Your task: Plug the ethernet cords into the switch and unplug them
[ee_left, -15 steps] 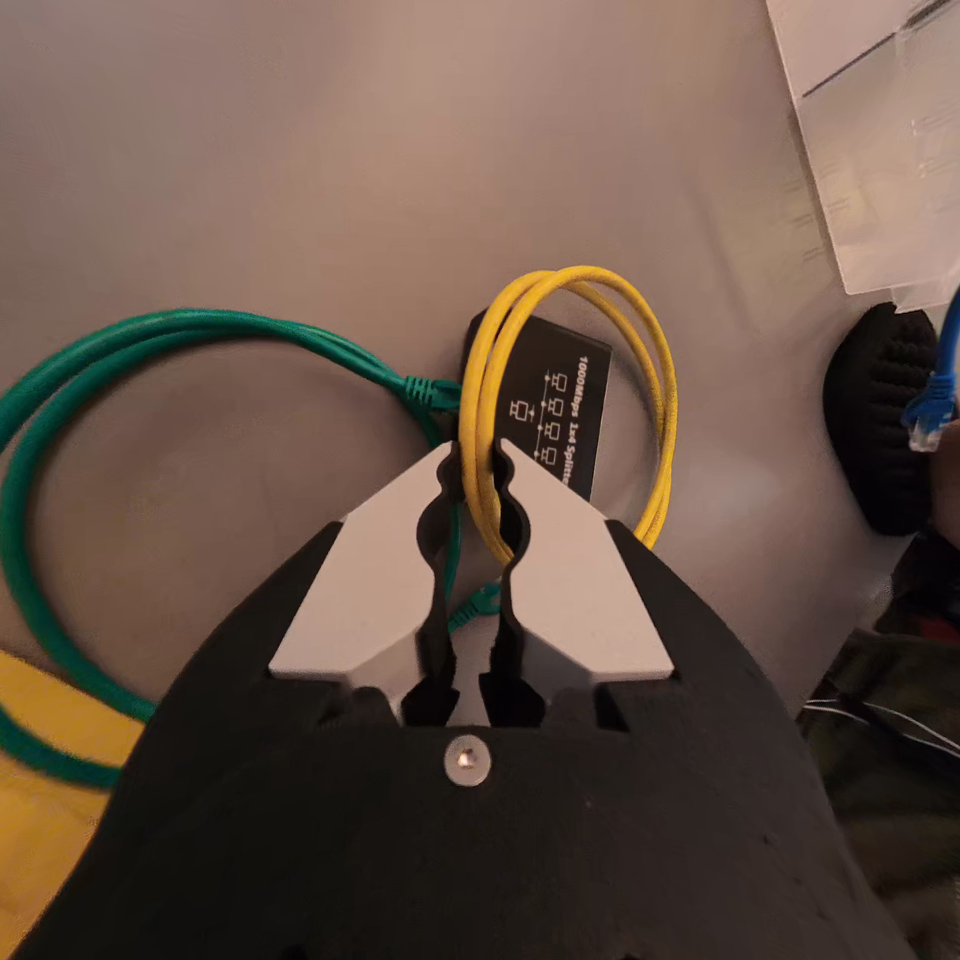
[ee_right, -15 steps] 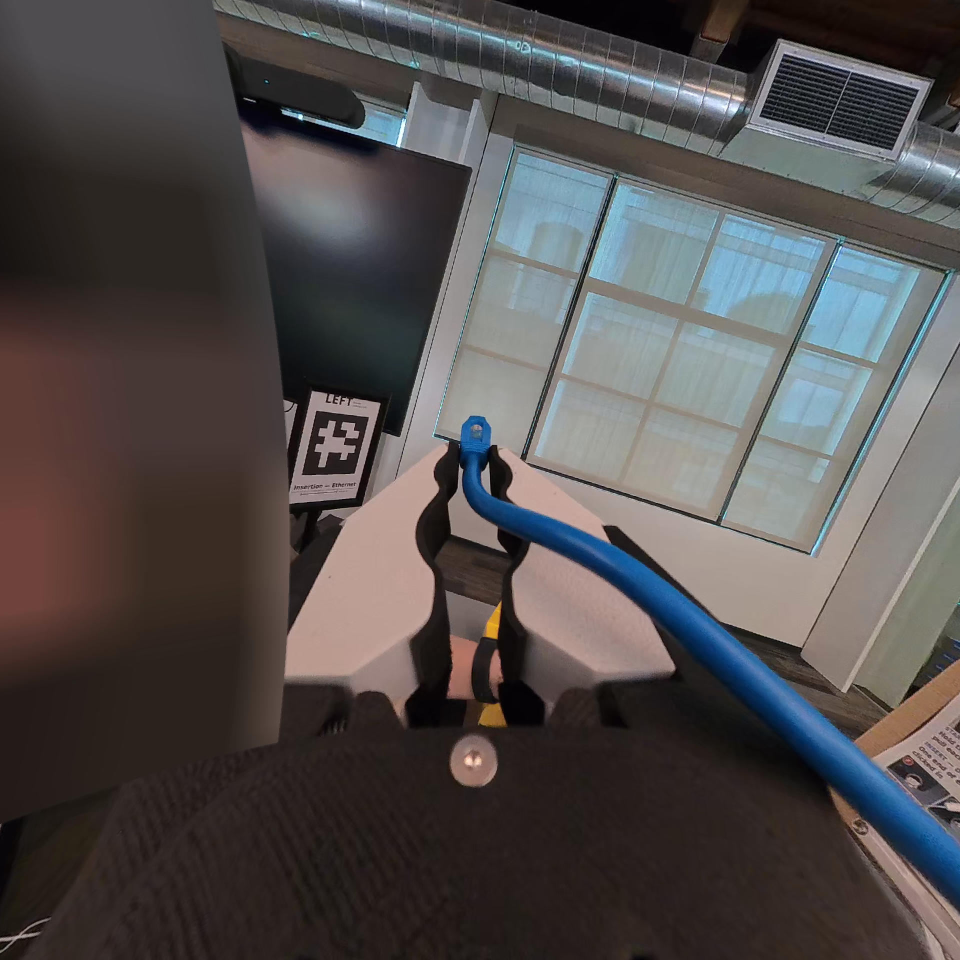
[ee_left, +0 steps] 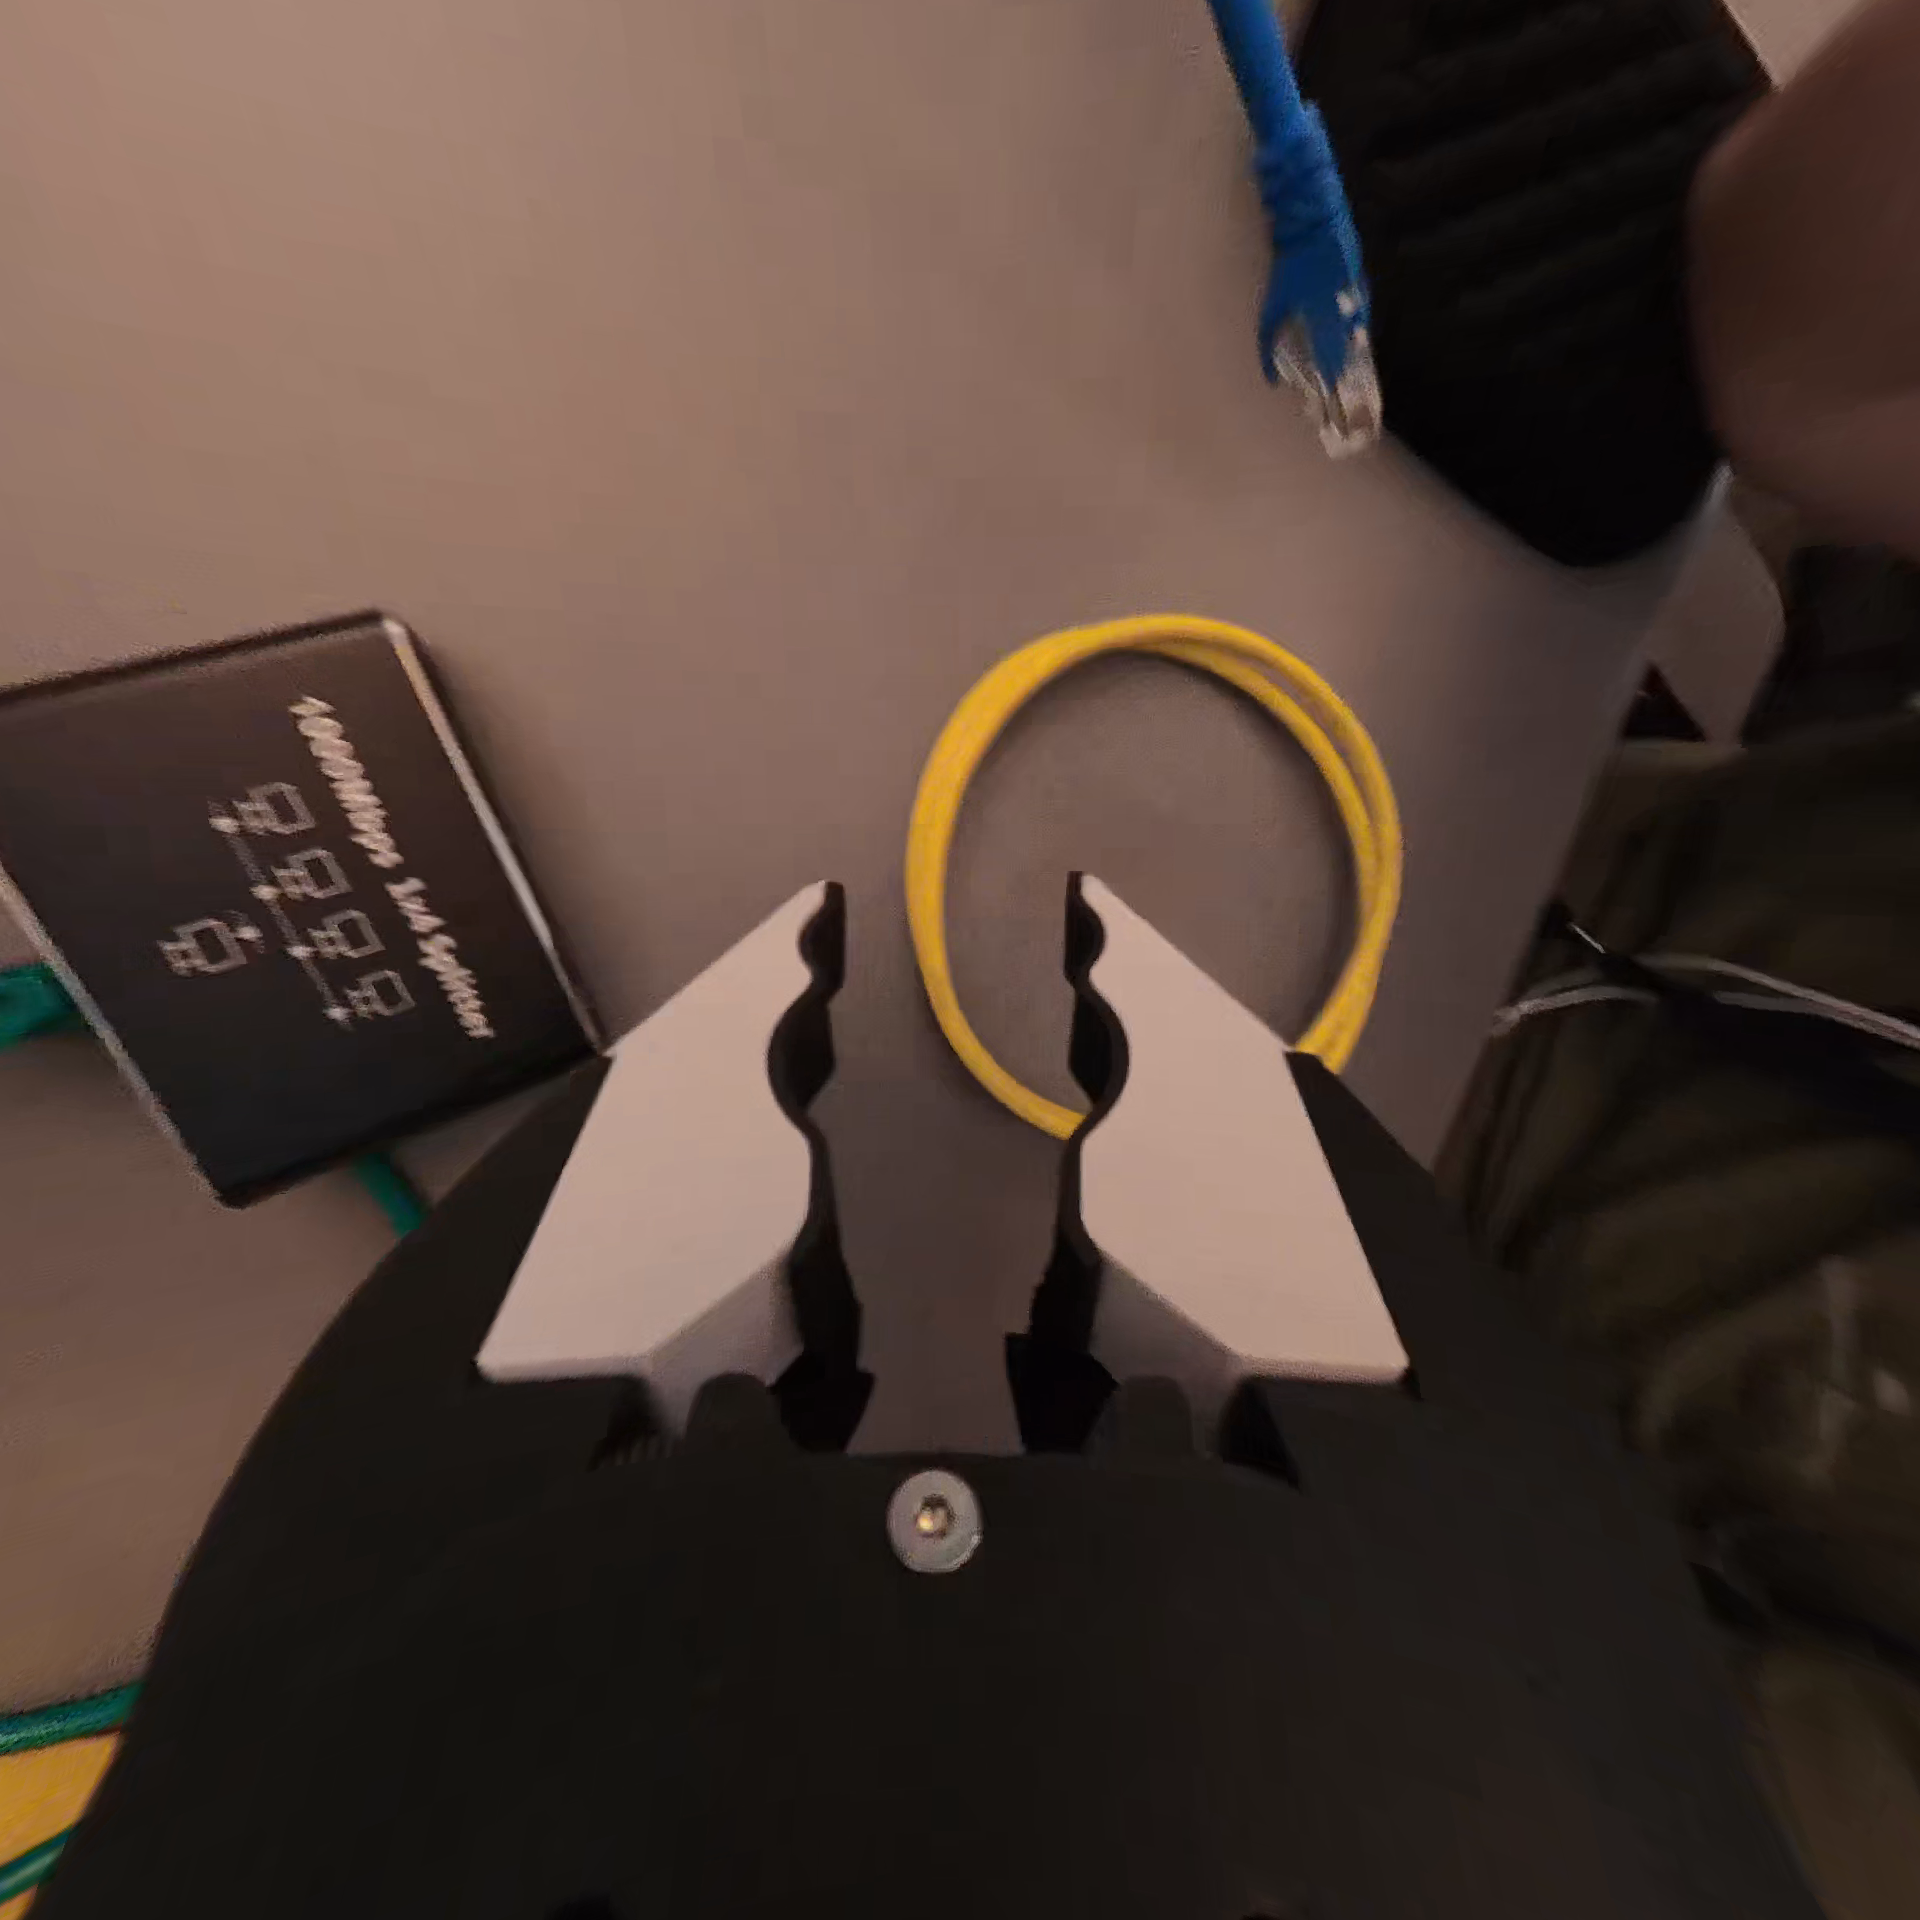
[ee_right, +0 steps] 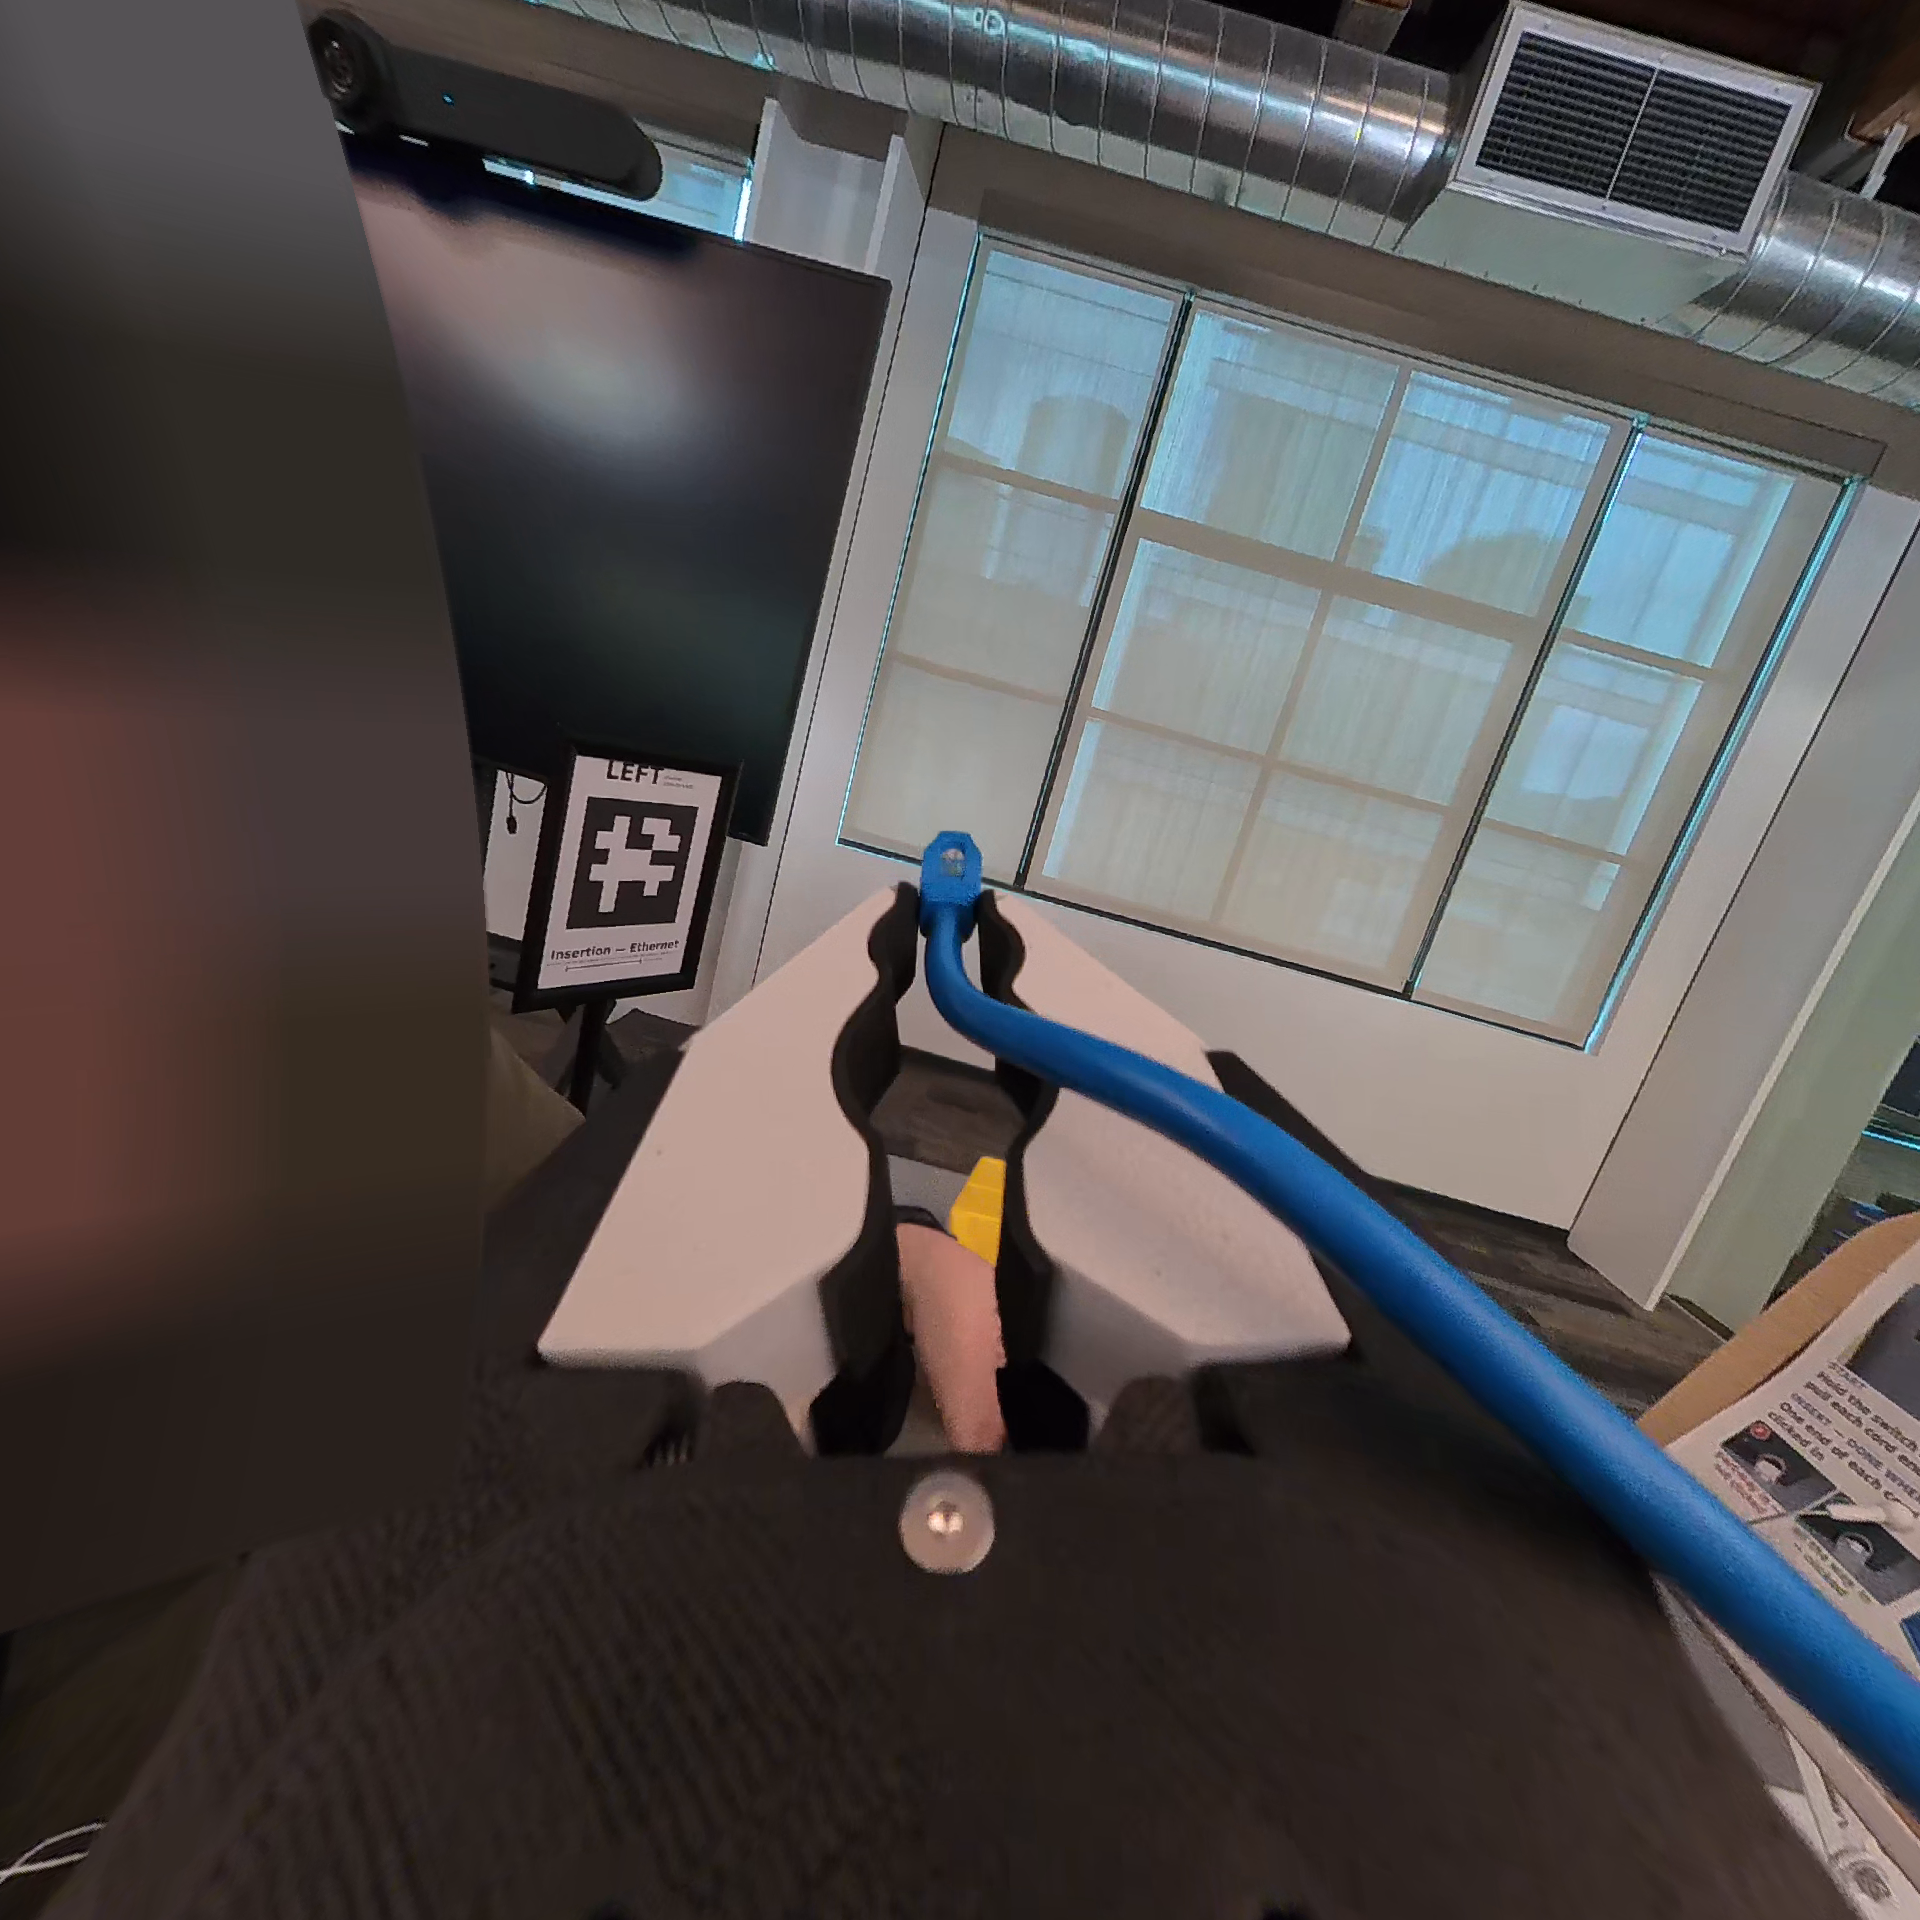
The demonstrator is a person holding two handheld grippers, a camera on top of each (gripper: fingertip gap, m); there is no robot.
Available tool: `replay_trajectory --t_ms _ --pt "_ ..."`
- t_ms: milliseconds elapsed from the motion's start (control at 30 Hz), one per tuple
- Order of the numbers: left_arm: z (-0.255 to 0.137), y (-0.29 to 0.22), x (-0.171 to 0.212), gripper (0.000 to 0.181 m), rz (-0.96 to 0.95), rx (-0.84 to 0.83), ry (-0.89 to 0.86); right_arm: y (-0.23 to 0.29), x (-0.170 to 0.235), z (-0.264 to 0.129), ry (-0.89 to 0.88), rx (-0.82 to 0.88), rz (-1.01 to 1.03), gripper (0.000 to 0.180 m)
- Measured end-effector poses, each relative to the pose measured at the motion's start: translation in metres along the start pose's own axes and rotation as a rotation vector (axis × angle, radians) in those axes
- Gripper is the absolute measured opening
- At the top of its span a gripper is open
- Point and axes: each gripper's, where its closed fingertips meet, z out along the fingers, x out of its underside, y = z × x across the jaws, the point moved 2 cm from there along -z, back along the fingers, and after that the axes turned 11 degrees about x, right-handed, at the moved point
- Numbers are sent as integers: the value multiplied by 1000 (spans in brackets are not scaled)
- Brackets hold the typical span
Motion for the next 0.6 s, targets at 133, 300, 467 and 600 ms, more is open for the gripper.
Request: replay_trajectory --t_ms 133,300,467,600 --pt "-27 41 -15 77 -61 -197 -152 -3 5 3 22 28 -29 10" --pt "-55 82 3 96 -83 -450 -119 -10 14 6 63 70 -73 9" --pt "-39 103 18 112 -50 -599 80 -13 22 8 90 70 -62 10" --pt "-30 109 17 90 -37 -613 108 -15 22 8 92 77 -59 10"
